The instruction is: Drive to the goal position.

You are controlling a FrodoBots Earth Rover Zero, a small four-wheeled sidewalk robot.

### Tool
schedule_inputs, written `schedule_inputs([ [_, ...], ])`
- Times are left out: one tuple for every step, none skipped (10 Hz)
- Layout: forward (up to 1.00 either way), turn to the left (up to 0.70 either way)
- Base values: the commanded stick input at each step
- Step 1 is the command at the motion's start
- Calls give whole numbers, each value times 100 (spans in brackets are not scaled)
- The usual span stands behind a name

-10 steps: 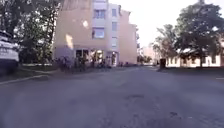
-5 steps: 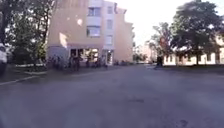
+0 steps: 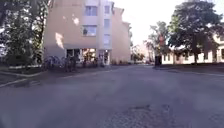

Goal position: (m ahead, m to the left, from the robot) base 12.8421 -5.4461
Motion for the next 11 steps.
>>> schedule_inputs([
  [70, -14],
  [70, -14],
  [70, -14],
  [70, -14],
  [70, -14],
  [70, -14],
  [70, -14],
  [70, -14],
  [70, -14],
  [70, -14],
  [70, -14],
])
